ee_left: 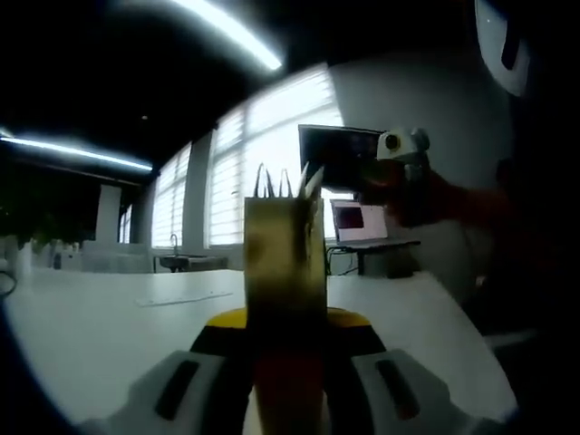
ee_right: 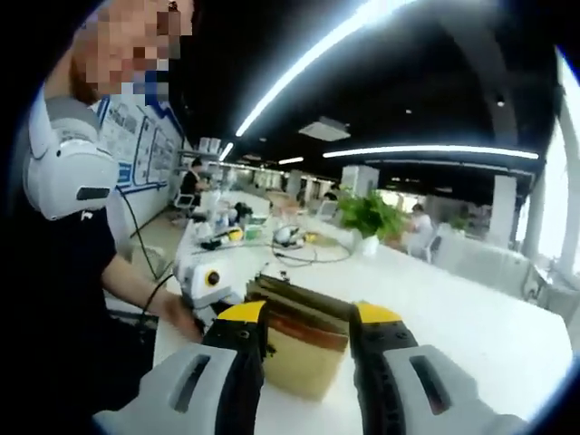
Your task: Extract single mask from mask box in order stack masks on table
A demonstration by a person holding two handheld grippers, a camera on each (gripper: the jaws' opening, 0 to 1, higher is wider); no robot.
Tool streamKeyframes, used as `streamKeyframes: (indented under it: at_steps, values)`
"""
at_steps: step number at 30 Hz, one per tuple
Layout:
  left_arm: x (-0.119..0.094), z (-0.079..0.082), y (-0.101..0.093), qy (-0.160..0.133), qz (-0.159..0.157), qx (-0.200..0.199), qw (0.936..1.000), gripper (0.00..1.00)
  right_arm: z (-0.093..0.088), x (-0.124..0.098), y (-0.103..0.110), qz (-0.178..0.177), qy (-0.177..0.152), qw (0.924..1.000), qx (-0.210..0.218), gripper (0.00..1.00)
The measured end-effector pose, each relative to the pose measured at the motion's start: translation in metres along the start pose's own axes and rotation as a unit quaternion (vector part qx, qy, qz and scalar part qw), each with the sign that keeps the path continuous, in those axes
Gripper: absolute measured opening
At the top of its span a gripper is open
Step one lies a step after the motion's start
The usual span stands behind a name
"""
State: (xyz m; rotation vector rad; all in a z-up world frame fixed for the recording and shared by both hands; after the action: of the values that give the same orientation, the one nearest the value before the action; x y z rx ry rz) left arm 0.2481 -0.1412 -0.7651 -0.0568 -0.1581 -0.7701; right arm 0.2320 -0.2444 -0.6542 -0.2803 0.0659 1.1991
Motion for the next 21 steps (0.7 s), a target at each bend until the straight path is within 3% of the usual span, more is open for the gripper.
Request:
streamKeyframes:
  at_steps: [5,9,15,21]
  values:
    - [0.000,-0.001,-0.001,0.003,0.004,0.004,1.0000,0.31,0.012,0.010,0.008,0.045,-0.007,0.9988,-0.016,0.27]
    - [0.000,-0.002,-0.002,0.005,0.005,0.004,1.0000,0.31,0.014,0.015,0.008,0.051,0.018,0.9976,-0.043,0.25]
    - [0.000,-0.003,-0.004,0.005,0.006,0.007,0.9999,0.31,0.011,0.018,0.007,0.054,0.025,0.9977,-0.033,0.25]
    - [0.000,-0.003,-0.007,0.005,0.005,0.011,0.9999,0.31,0.011,0.017,0.005,0.055,0.036,0.9963,-0.056,0.24]
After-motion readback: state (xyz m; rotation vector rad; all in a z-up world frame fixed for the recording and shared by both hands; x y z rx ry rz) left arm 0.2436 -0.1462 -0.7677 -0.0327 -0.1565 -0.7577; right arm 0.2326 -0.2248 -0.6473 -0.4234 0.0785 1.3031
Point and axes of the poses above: the point that each gripper's makers call its tool centre point, and the gripper's own axes: x roughly forward along the fingers, y roughly to its left, z roughly out of its top, the point moved 2 cm from there along -x, roughly backward along the fingers, and after that the axes turned 8 degrees about z, right-handed, at the moved point
